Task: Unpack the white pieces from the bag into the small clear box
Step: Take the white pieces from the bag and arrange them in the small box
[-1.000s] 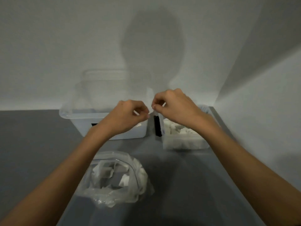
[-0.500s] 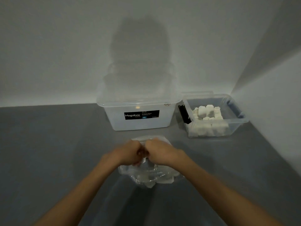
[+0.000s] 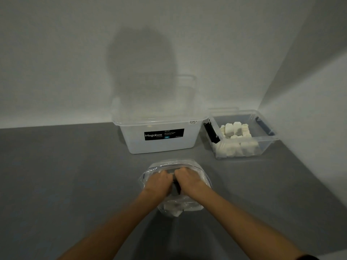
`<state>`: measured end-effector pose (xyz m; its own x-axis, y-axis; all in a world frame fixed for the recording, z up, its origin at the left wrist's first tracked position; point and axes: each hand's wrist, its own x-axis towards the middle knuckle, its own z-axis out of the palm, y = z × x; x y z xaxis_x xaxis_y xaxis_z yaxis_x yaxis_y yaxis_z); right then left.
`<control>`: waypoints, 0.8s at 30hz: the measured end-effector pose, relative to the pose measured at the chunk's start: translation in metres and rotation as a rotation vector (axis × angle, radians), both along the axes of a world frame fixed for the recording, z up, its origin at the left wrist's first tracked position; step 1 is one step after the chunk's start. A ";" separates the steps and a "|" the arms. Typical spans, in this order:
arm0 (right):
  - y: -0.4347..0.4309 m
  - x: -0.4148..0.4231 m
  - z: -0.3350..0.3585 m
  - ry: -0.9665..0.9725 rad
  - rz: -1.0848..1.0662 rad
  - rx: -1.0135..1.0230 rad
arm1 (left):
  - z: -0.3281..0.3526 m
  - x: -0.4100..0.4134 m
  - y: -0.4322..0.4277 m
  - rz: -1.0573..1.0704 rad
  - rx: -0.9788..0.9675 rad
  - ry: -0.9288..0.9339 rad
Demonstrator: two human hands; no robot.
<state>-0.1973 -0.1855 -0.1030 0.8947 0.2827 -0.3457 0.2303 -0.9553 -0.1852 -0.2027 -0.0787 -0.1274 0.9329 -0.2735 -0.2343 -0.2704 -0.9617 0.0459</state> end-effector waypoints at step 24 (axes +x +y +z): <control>-0.006 -0.011 0.043 0.128 0.010 -0.018 | 0.059 -0.021 0.025 -0.051 -0.379 -0.089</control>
